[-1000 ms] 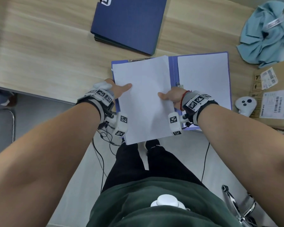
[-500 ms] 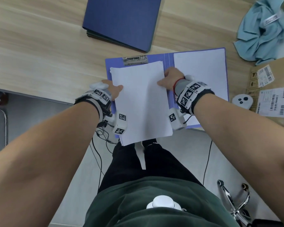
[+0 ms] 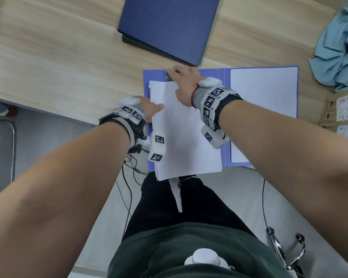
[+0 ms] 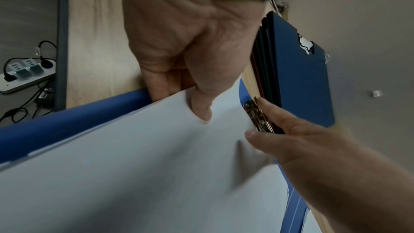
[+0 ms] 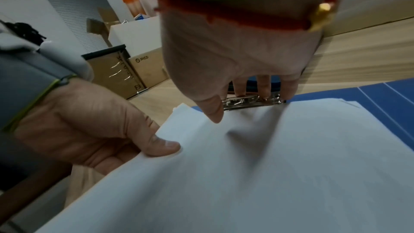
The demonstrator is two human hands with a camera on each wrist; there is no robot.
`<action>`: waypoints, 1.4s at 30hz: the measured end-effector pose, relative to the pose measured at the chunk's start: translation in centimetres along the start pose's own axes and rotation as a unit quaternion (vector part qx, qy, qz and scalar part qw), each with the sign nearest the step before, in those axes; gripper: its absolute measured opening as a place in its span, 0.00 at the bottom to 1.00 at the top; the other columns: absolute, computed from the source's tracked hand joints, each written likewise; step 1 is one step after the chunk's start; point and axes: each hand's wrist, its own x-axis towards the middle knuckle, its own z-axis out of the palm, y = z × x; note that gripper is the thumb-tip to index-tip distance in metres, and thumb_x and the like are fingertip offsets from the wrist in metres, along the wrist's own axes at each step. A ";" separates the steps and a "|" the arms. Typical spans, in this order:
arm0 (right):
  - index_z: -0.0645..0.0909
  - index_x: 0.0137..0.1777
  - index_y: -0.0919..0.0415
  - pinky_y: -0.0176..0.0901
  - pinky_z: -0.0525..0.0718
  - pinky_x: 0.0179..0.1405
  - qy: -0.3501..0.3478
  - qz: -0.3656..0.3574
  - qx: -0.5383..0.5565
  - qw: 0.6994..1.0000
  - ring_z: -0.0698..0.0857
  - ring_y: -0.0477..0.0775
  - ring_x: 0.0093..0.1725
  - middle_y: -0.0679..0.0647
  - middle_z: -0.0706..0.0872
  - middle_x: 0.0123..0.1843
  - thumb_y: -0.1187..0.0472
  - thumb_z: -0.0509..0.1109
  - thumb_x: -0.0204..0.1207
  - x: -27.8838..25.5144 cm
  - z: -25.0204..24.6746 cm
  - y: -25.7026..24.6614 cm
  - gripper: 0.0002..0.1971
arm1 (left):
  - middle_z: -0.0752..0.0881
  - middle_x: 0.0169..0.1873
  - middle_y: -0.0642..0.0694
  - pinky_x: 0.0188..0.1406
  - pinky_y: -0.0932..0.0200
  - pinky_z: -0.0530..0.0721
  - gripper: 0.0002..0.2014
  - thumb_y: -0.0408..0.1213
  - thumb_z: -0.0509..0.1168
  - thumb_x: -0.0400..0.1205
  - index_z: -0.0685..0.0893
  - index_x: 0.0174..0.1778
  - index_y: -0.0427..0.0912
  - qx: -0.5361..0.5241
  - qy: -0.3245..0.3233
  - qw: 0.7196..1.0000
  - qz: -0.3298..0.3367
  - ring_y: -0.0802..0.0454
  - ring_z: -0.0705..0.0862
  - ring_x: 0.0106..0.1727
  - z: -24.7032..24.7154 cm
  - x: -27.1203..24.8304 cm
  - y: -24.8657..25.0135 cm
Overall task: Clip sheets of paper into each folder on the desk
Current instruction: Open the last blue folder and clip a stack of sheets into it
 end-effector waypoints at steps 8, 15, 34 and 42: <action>0.47 0.85 0.34 0.57 0.75 0.65 0.006 0.000 -0.018 1.000 0.60 0.62 0.78 0.41 0.53 0.84 0.64 0.57 0.76 -0.1 0.2 -0.1 0.41 | 0.86 0.49 0.40 0.55 0.48 0.90 0.17 0.51 0.73 0.78 0.76 0.38 0.43 0.010 -0.028 0.999 -0.033 0.41 0.89 0.51 0.0 0.6 0.2; 0.45 0.84 0.32 0.59 0.73 0.69 -0.010 0.000 -0.030 0.999 0.56 0.61 0.80 0.38 0.48 0.85 0.66 0.55 0.71 -0.5 0.0 0.1 0.45 | 0.85 0.20 0.49 0.67 0.53 0.78 0.36 0.76 0.64 0.63 0.78 0.10 0.43 0.284 -0.122 0.946 -0.100 0.46 0.84 0.39 1.7 9.9 -3.0; 0.56 0.81 0.39 0.53 0.73 0.52 0.030 -0.015 0.040 0.999 0.67 0.60 0.71 0.38 0.62 0.82 0.71 0.55 0.73 0.4 -0.6 0.7 0.39 | 0.80 0.39 0.51 0.55 0.49 0.75 0.32 0.68 0.78 0.54 0.75 0.33 0.44 0.161 -0.104 0.976 -0.101 0.51 0.80 0.45 2.1 10.5 -2.6; 0.80 0.57 0.57 0.50 0.80 0.57 0.187 0.056 0.204 0.959 0.83 0.60 0.52 0.57 0.77 0.63 0.50 0.64 0.82 0.5 -1.0 4.8 0.13 | 0.83 0.56 0.38 0.56 0.47 0.89 0.21 0.47 0.75 0.76 0.74 0.52 0.38 -0.020 -0.003 1.000 -0.024 0.38 0.87 0.62 0.3 0.6 0.1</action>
